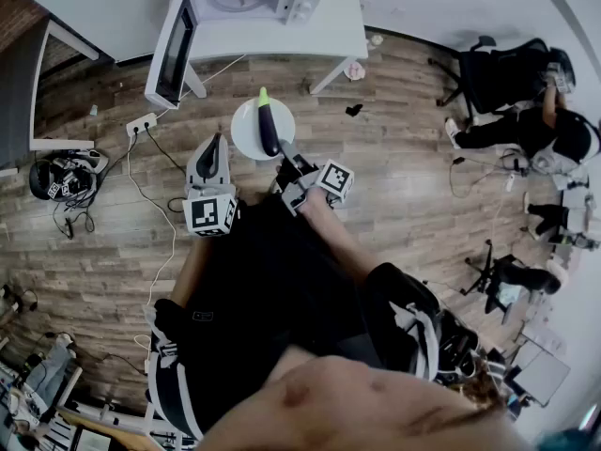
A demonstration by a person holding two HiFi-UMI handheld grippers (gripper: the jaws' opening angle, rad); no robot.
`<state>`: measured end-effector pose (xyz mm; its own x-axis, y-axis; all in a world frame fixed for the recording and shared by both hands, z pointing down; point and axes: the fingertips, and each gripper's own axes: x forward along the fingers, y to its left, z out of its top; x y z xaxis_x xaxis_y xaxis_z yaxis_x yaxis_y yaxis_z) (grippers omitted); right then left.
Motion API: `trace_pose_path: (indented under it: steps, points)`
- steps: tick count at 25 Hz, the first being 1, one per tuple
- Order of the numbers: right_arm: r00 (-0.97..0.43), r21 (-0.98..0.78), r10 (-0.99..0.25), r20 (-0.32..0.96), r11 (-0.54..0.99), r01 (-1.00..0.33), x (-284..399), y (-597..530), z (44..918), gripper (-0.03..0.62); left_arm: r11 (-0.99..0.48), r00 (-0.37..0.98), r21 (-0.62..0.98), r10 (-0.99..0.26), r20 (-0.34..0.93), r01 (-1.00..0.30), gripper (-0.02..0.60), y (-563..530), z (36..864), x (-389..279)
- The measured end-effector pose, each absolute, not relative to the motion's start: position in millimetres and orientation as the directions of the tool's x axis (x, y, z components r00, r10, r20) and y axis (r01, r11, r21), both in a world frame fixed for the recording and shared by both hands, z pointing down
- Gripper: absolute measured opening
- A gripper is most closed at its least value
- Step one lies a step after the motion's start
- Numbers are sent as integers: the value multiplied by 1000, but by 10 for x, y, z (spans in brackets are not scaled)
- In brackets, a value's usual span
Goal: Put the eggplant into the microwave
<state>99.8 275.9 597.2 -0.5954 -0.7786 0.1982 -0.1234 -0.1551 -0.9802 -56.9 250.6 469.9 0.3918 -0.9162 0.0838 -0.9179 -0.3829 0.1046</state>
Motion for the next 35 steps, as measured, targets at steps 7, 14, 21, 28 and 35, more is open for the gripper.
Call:
trace_pose_path:
  steps: [7, 14, 21, 28, 35]
  points:
    - [-598, -981, -777, 196, -152, -123, 991, 2759, 5934, 38, -381, 390, 106, -917, 80, -918, 32, 2523, 4655, -565]
    - [-601, -981, -776, 192, -153, -115, 921, 2741, 5923, 38, -374, 384, 120, -920, 78, -920, 32, 2525, 4633, -639]
    - [-597, -983, -782, 183, -142, -114, 815, 2717, 5904, 40, -373, 384, 134, -920, 70, -918, 32, 2509, 4644, -778]
    - [-580, -982, -792, 191, -154, -112, 551, 2764, 5925, 39, -387, 399, 138, -914, 76, -912, 32, 2506, 4674, -1066]
    - [-548, -982, -815, 187, -154, -107, 284, 2784, 5913, 38, -441, 453, 139, -889, 73, -887, 32, 2552, 4701, -1279]
